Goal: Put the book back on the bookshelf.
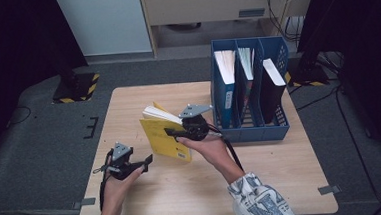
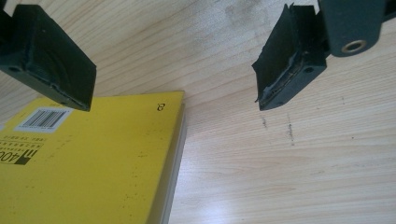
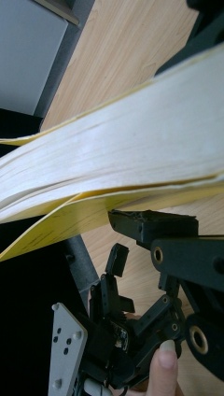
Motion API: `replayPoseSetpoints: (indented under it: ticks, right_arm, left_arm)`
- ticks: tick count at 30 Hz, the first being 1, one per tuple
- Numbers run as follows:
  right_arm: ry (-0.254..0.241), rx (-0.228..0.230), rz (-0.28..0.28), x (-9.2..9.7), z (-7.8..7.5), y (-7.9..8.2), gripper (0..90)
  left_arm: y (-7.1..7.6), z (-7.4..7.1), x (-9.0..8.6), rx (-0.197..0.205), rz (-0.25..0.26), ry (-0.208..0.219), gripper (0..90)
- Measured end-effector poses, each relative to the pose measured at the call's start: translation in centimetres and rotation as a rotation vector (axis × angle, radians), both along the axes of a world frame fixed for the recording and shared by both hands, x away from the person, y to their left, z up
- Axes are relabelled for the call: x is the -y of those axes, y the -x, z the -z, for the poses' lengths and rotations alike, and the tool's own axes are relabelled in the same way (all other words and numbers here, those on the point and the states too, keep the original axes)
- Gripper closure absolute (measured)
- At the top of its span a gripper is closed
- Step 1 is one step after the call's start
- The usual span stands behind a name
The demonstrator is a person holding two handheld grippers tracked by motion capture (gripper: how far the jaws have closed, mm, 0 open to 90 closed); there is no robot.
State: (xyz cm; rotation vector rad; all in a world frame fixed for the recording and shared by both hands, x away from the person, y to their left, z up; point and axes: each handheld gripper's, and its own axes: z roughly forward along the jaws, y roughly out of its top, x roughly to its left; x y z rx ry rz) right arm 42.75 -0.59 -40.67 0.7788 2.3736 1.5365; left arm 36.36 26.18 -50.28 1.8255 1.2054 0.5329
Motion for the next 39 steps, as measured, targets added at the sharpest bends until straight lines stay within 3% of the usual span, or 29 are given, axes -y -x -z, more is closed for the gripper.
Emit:
replayPoseSetpoints:
  ticks: [11, 14, 22, 26, 33, 39]
  right_arm:
    - [-0.002, -0.017, 0.006, 0.2, -0.1, -0.6, 73.6]
    - [0.007, -0.029, 0.022, 0.3, -0.4, -0.9, 74.7]
    - [-0.041, -0.053, 0.069, 1.3, -2.0, -0.8, 75.0]
    - [-0.073, -0.096, 0.089, 2.7, -2.8, -0.5, 75.0]
    - [-0.078, -0.103, 0.109, 4.8, -2.7, 0.8, 75.0]
    - [-0.093, -0.096, 0.138, 7.2, -2.7, 2.0, 74.9]
  left_arm:
    - [-0.2, 0.2, -0.5, -0.013, -0.016, 0.010, 12.4]
    - [-0.2, 0.2, -0.9, -0.015, -0.026, 0.011, 12.7]
    - [-0.6, 0.8, -1.4, -0.062, -0.043, -0.008, 12.4]
    - [-0.8, 1.1, -1.7, -0.084, -0.043, -0.022, 11.5]
    - [-1.2, 2.0, -1.5, -0.139, -0.034, -0.087, 8.3]
    - [-1.3, 2.3, -1.5, -0.164, -0.051, -0.101, 7.2]
